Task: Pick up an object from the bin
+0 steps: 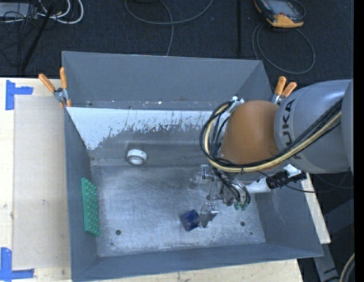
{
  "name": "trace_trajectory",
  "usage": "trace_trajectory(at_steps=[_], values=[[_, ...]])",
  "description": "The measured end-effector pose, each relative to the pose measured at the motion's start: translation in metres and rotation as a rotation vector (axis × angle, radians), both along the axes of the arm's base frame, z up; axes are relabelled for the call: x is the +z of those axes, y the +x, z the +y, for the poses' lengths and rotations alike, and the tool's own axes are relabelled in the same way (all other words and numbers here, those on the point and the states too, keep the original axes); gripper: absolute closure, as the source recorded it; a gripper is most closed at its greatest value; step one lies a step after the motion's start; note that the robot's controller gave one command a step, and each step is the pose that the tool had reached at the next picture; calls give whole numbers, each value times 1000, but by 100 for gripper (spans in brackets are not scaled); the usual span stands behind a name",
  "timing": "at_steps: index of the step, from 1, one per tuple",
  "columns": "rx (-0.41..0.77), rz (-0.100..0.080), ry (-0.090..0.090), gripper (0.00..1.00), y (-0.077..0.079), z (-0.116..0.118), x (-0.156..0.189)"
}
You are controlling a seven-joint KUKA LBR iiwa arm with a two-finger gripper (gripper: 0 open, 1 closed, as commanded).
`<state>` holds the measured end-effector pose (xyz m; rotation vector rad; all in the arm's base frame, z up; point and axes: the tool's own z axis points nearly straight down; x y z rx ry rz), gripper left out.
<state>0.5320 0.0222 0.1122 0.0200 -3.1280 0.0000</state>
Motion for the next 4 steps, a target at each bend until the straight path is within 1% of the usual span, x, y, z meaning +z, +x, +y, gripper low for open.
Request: trace_trajectory(at_steps=[1, 2, 3, 4], values=[[206, -20, 2, 0, -33, -10, -40], [143, -27, 0, 0, -52, 21, -39], [142, -18, 1, 100, -54, 21, -39], [141, -28, 2, 0, -52, 21, -39]])
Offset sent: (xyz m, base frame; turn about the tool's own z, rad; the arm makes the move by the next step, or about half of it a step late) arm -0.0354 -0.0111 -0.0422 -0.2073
